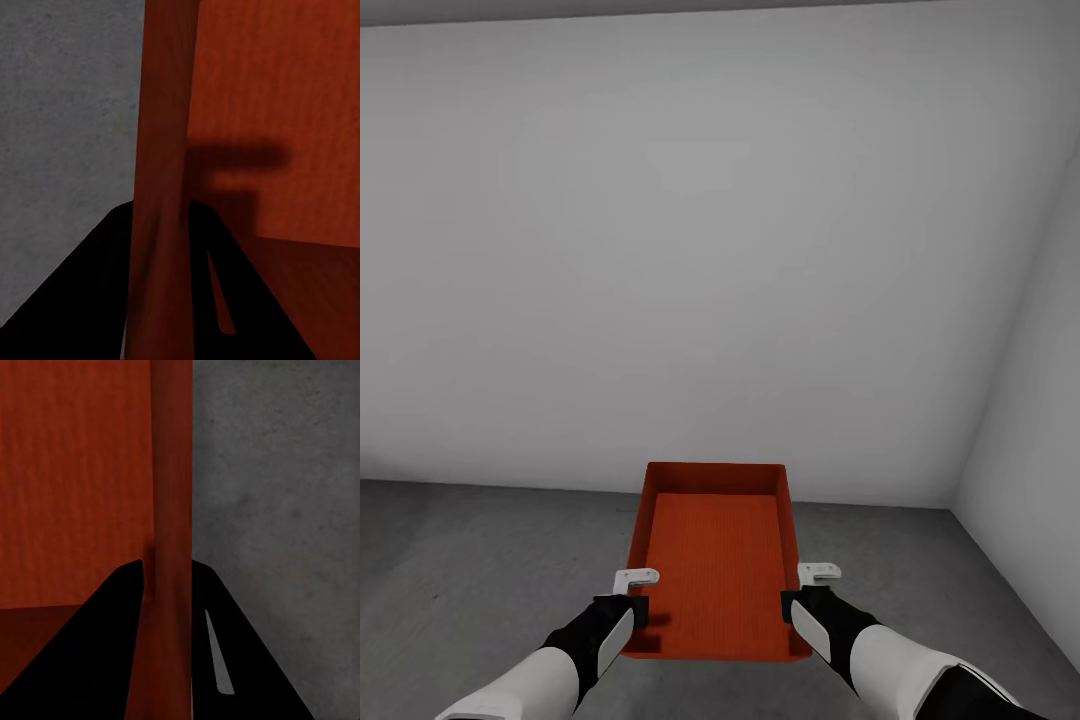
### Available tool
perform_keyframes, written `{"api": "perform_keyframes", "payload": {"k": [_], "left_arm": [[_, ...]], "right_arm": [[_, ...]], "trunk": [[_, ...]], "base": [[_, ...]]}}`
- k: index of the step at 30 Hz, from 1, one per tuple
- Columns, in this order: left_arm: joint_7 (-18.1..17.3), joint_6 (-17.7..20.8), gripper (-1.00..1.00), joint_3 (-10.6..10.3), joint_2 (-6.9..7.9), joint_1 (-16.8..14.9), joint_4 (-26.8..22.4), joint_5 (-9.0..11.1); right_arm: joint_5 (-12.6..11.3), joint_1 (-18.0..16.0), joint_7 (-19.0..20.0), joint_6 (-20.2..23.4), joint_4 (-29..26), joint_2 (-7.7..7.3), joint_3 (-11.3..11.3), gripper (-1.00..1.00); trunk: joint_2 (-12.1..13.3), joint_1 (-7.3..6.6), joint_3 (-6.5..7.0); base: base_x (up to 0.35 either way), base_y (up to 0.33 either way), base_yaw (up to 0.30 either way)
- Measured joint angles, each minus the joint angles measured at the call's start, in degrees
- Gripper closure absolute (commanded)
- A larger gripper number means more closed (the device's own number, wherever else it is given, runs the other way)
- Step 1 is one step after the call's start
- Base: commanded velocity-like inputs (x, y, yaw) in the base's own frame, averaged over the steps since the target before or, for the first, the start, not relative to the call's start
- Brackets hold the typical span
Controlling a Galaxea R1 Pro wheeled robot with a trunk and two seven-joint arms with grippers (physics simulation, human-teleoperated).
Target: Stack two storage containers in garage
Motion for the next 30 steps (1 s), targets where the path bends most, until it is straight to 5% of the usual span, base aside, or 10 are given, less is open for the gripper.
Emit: {"api": "perform_keyframes", "payload": {"k": [30], "left_arm": [[0.00, 0.00, 1.00, 0.00, 0.00, 0.00, 0.01, 0.02]], "right_arm": [[0.03, 0.00, 0.00, 0.02, 0.00, 0.00, -0.02, 1.00]], "trunk": [[-12.05, 6.59, -5.40]], "base": [[0.000, 0.000, 0.000]]}}
